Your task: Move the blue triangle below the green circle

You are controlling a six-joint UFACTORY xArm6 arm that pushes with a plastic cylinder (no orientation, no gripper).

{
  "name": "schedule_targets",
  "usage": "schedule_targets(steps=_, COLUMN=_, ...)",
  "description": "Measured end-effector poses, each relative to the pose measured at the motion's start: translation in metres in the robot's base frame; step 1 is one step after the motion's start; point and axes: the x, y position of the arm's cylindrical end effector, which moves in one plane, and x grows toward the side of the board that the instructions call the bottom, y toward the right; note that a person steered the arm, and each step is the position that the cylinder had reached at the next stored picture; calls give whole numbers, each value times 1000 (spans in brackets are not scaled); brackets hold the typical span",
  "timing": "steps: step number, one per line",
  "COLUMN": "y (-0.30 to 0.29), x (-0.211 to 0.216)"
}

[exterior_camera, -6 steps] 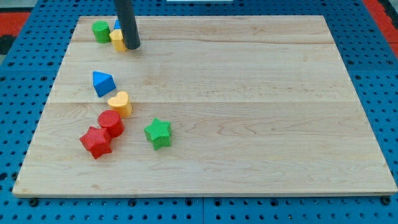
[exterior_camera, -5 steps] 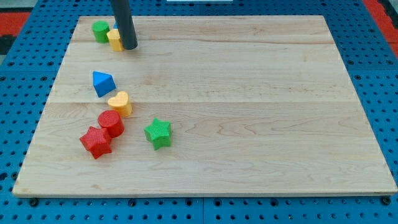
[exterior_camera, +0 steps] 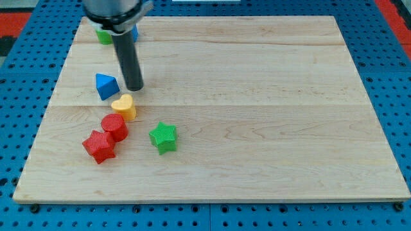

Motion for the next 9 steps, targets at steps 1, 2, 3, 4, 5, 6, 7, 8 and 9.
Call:
schedule_targets(steps=1, y=-10, x=12)
schedule_targets(steps=2, y=-24, x=36)
schedule_targets(steps=3, y=-34, x=7)
schedule_targets(steps=4, y=-43, x=-14)
schedule_targets(steps=5, y=-43, x=-10)
schedule_targets(steps=6, y=-46, x=-6)
schedule_targets(steps=7, y=-40, x=-3)
schedule_targets(steps=8, y=-44, x=-3)
schedule_targets(steps=9, y=-60, x=-18)
